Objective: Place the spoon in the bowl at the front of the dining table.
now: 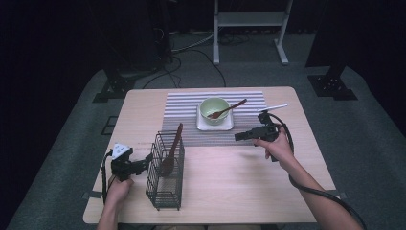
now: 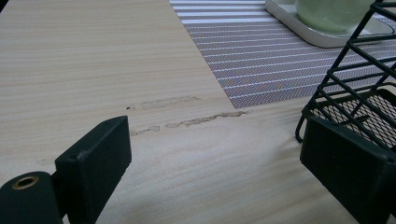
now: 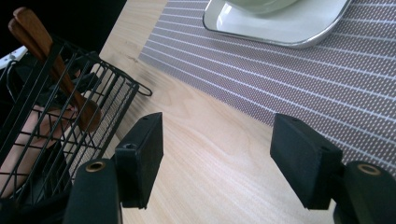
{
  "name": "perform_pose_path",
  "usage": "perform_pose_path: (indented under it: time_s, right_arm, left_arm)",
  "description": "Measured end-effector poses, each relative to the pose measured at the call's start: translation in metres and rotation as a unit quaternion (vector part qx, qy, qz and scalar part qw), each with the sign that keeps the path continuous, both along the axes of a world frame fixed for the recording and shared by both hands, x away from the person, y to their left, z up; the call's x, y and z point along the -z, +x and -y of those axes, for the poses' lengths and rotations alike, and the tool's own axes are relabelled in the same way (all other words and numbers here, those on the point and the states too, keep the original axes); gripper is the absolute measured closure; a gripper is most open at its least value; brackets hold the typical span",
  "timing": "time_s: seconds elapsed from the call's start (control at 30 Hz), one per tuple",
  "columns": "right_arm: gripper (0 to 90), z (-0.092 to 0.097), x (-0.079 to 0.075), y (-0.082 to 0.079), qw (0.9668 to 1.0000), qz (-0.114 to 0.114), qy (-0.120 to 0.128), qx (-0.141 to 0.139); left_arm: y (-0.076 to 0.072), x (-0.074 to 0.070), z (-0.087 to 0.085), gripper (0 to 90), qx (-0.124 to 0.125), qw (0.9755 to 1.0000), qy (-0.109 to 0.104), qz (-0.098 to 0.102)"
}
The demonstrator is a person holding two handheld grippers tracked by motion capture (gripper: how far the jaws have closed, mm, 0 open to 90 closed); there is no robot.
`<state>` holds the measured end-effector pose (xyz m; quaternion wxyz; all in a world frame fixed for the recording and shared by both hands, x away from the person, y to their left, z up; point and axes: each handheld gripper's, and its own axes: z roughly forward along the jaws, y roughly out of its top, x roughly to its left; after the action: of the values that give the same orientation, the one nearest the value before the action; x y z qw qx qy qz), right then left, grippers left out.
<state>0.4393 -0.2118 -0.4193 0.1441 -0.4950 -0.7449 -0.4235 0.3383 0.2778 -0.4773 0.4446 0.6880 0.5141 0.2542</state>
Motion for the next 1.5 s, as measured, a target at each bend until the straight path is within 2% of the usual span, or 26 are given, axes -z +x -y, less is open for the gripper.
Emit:
perform_pose_path:
  time_s: [0.73, 1.5]
  right_arm:
    - [33.2, 0.004, 0.013, -0.026, 0.9998, -0.008, 0.011, -0.017]
    - [33.1, 0.013, 0.025, -0.046, 0.9991, -0.017, 0.037, -0.014]
  left_arm:
    - [0.000, 0.000, 0.000, 8.1, 0.000, 1.0000, 0.003, -0.001]
    - [0.000, 0.000, 0.001, 8.1, 0.001, 1.0000, 0.005, -0.001]
